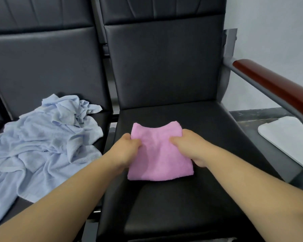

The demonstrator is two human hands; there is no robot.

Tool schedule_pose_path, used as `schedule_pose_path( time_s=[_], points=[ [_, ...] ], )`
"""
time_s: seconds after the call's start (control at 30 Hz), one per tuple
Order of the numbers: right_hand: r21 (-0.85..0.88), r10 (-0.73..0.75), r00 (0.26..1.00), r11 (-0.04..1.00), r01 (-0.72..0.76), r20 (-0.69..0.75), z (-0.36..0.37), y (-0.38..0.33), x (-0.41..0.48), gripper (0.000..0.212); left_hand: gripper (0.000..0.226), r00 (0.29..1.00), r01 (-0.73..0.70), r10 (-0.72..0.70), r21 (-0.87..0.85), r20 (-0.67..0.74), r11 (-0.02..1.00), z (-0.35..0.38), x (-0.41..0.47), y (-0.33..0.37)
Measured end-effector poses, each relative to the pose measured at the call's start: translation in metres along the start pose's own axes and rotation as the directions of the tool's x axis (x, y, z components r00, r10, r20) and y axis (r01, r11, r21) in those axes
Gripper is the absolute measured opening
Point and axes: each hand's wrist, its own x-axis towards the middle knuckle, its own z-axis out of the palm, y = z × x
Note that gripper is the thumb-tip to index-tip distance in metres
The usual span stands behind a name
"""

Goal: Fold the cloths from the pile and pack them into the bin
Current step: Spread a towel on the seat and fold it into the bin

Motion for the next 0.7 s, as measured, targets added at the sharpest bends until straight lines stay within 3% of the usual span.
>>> schedule_pose_path(
  time_s=[0.13,0.23,0.3,0.47,0.57,0.7],
  points=[
    [0.003,-0.169,0.973,0.985,0.171,-0.159,-0.053,-0.017,-0.034,0.029,0.01,0.976,-0.214,0.214,0.012,-0.039,0.977,0.003,-0.022,0.042],
    [-0.103,-0.267,0.903,0.964,0.246,-0.336,-0.102,-0.009,-0.074,0.021,0.008,0.934,-0.355,0.356,-0.028,0.036,0.934,0.029,-0.045,0.085],
    [-0.082,-0.273,0.843,0.96,0.266,-0.463,-0.126,0.014,-0.101,0.015,0.005,0.901,-0.419,0.42,-0.028,0.109,0.907,0.056,-0.059,0.108],
    [0.104,-0.048,0.693,0.979,0.176,-0.72,-0.17,0.118,-0.169,0.018,0.008,0.783,-0.567,0.513,0.064,0.352,0.821,0.16,-0.102,0.156],
    [0.286,0.166,0.633,0.954,0.092,-0.756,-0.177,0.195,-0.2,0.018,0.007,0.672,-0.665,0.501,0.147,0.546,0.732,0.233,-0.129,0.163],
    [0.427,0.371,0.498,0.904,-0.002,-0.783,-0.169,0.286,-0.237,0.016,0.016,0.549,-0.769,0.413,0.245,0.727,0.591,0.327,-0.154,0.154]
  ],
)
